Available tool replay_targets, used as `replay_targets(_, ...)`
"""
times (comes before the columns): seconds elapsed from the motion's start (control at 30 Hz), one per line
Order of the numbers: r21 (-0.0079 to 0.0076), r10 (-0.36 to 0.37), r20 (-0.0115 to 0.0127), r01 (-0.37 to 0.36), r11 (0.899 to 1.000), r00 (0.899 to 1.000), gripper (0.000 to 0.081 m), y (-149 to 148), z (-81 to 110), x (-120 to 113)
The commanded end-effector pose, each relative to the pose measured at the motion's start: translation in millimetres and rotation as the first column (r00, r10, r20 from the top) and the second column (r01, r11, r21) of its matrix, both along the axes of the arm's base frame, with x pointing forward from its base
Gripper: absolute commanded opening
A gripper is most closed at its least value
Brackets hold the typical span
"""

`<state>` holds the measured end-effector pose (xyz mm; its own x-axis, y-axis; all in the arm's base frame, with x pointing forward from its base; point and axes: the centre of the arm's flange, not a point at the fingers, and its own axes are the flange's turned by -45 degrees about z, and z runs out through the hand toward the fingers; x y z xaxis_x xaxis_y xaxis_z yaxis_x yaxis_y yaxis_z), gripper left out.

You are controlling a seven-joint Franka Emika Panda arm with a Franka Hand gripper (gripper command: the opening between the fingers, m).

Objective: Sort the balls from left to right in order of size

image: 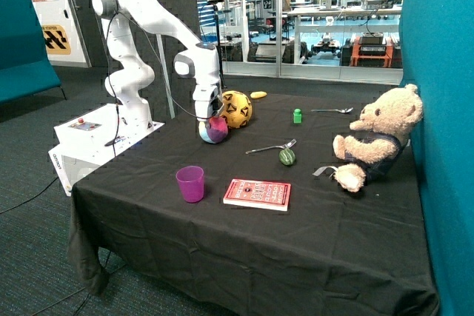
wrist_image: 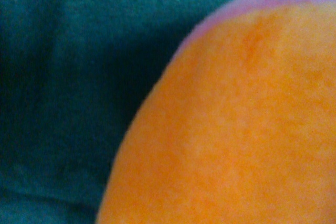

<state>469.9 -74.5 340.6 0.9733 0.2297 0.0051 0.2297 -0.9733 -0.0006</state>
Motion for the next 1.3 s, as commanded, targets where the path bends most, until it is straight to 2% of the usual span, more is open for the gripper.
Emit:
replay_targets(0.0,-0.0017,0.022,-0.0048,-0.022,1.000,1.000,0.0693,7,10.9,-1)
replay_targets(0.83,-0.0017,0.038,-0.0048,-0.038,0.999,0.999,0.0682,6,27.8,-4)
replay_targets(1.03,-0.0017,0.070,-0.0048,-0.070,0.998,0.998,0.0686,16,47.3,9)
replay_targets(1.27,-0.0017,0.138,-0.0048,-0.138,0.990,0.990,0.0675,34,67.3,25)
